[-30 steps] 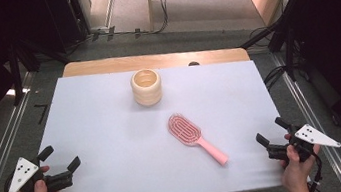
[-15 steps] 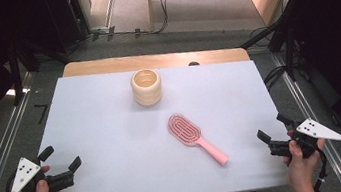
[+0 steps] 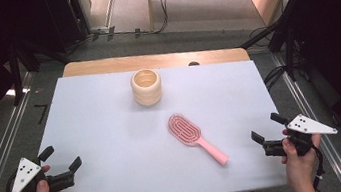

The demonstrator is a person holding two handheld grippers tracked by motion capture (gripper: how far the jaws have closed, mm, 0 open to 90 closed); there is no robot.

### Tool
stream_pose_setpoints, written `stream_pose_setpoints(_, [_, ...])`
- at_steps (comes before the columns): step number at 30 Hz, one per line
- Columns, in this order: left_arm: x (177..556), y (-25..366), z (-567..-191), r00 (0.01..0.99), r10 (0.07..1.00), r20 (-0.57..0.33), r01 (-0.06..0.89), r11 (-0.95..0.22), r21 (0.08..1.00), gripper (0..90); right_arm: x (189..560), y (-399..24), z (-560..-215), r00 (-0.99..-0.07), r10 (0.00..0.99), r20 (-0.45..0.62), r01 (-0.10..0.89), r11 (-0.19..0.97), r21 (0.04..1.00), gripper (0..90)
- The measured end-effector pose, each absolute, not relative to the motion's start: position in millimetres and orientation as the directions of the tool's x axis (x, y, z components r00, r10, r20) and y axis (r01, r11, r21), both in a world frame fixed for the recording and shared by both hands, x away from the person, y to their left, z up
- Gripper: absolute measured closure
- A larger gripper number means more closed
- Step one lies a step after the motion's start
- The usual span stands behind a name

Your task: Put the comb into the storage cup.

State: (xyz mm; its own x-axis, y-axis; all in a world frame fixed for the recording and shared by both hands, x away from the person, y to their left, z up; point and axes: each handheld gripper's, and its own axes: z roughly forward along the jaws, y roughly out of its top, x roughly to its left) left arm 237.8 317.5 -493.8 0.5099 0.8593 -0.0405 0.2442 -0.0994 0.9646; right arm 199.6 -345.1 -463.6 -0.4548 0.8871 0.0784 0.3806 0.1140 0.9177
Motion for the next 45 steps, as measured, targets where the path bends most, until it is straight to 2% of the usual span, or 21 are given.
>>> stream_pose_setpoints(3, [237.6,317.2,-493.8,0.514,0.857,-0.031,0.240,-0.109,0.965,0.0,201.1,-342.8,-460.7,-0.445,0.892,0.075,0.394,0.120,0.911,3.4])
stream_pose_setpoints(26, [237.1,314.8,-494.1,0.518,0.855,-0.016,0.234,-0.124,0.964,0.0,223.9,-309.2,-446.4,-0.554,0.832,0.038,0.424,0.242,0.873,3.3])
stream_pose_setpoints(45, [236.9,313.9,-494.2,0.520,0.854,-0.006,0.229,-0.133,0.964,0.0,240.7,-288.2,-433.9,-0.600,0.800,0.014,0.461,0.332,0.823,0.6])
